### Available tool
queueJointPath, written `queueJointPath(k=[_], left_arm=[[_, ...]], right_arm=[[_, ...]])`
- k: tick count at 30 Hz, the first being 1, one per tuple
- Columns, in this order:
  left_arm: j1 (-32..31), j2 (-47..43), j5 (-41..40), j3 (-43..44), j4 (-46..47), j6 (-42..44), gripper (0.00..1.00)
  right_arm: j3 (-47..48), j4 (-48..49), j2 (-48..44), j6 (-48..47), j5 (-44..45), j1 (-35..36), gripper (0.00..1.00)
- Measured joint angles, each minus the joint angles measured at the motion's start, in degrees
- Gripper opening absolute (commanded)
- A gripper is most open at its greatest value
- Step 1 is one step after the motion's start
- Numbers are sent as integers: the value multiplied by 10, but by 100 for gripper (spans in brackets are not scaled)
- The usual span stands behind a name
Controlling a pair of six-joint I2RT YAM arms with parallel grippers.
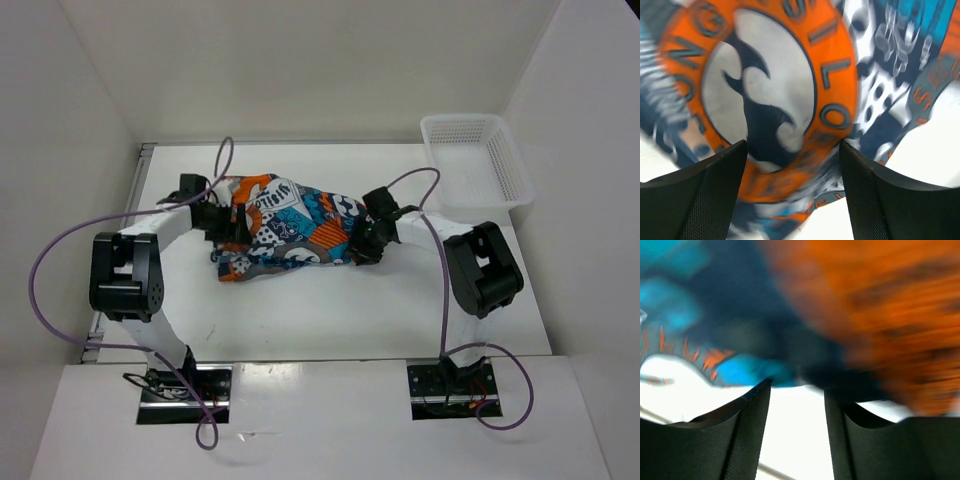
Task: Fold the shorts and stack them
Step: Fold the shorts
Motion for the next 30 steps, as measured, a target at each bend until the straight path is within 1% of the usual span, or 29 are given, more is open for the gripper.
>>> queueJointPath(k=[1,3,5,6,7,9,10,12,13,14,16,17,18,20,21,22,23,25,26,27,28,29,30], left_arm=[[11,1,-7,19,-10,0,81],[35,-6,-15,59,-19,0,81],[59,-26,-17,84,-21,0,79],[71,-43,-15,88,-22,0,74],[83,-61,-13,86,-23,0,74],[105,-102,-10,67,-22,0,73],[116,-122,-9,52,-23,0,75],[130,-150,-8,13,-19,2,85],[133,-157,-7,-9,-19,3,88],[136,-158,-7,-32,-20,3,89],[139,-151,-7,-73,-22,3,89],[139,-146,-7,-90,-26,3,89],[139,-138,-8,-101,-28,3,84],[140,-122,-9,-113,-27,4,78],[139,-113,-8,-113,-25,5,69],[139,-107,-8,-113,-20,5,64],[140,-99,-7,-113,-14,8,59],[140,-90,-6,-113,-7,8,50],[140,-87,-5,-113,-6,9,38],[140,-85,-4,-113,-5,9,31],[140,-83,-3,-111,-4,9,24],[140,-83,-2,-110,-2,12,20],[140,-83,-2,-108,-2,10,11]], right_arm=[[7,-10,0,2,0,15,53],[32,-33,-1,5,3,34,59],[60,-48,-6,5,19,31,62],[73,-53,-13,3,27,23,62],[82,-57,-23,2,34,14,62],[94,-64,-48,-3,47,-9,62],[99,-69,-61,-6,52,-17,62],[101,-75,-81,-9,63,-34,63],[100,-80,-89,-9,67,-40,66],[96,-81,-94,-10,69,-44,75],[75,-81,-105,-12,72,-54,83],[62,-83,-109,-14,72,-58,83],[49,-87,-112,-17,73,-63,83],[28,-98,-112,-18,74,-75,83],[20,-101,-112,-20,74,-79,81],[15,-103,-112,-21,75,-82,79],[14,-104,-110,-22,75,-85,74],[15,-96,-103,-25,73,-87,69],[15,-93,-97,-26,71,-87,66],[16,-90,-90,-26,67,-87,60],[16,-87,-82,-27,62,-86,57],[16,-85,-73,-28,57,-87,51],[16,-81,-64,-28,50,-86,48]])
